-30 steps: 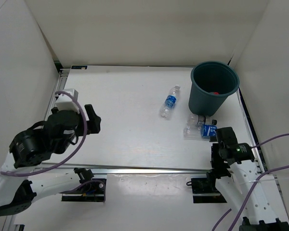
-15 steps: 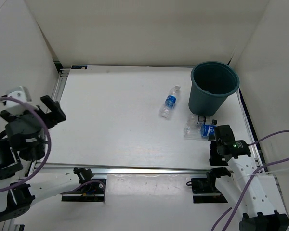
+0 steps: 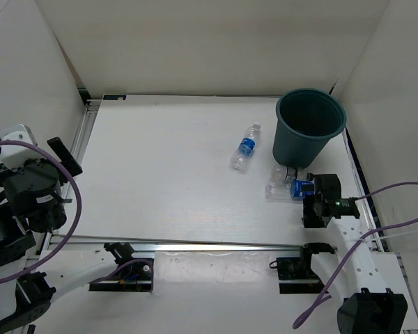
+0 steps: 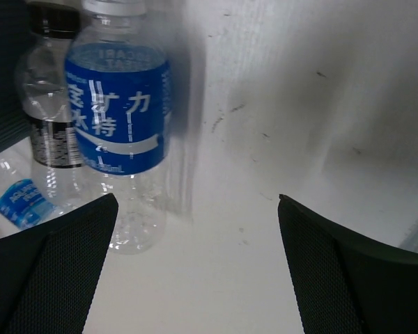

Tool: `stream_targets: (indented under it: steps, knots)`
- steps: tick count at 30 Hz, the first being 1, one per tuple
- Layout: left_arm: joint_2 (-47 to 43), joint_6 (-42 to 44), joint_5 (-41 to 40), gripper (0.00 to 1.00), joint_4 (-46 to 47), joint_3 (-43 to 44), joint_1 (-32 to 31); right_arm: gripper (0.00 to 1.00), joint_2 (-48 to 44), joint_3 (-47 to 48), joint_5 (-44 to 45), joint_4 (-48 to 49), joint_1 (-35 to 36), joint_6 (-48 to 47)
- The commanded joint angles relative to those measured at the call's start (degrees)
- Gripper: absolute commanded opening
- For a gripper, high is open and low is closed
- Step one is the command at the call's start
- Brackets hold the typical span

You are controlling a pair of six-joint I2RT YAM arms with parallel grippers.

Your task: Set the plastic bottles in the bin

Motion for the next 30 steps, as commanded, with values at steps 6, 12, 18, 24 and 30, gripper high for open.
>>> stream_targets:
  steps: [6, 12, 18, 24, 30]
  knots:
    - [-3.1, 1.5, 6.5, 1.00, -5.0, -1.6, 5.8, 0.99, 2.0, -0.4, -7.9, 16.0, -6.4, -7.8]
    - [-3.8, 2.0, 9.2, 1.00, -5.0, -3.4, 9.8, 0.99, 10.1, 1.7, -14.4, 23.1, -10.0, -15.1]
    - [-4.9, 2.5, 11.6, 1.00, -5.0, -3.4, 12.7, 0.99, 17.2, 2.9, -18.8, 29.5, -11.5, -20.5]
    - [-6.1, 3.6, 13.3, 1.00, -5.0, -4.5, 16.0, 0.99, 22.5, 4.2, -23.9, 33.3, -12.1, -23.1]
    - [-6.1, 4.7, 15.2, 1.00, -5.0, -5.6, 18.9, 0.99, 27.1, 4.2, -24.8, 33.3, -12.7, -21.8]
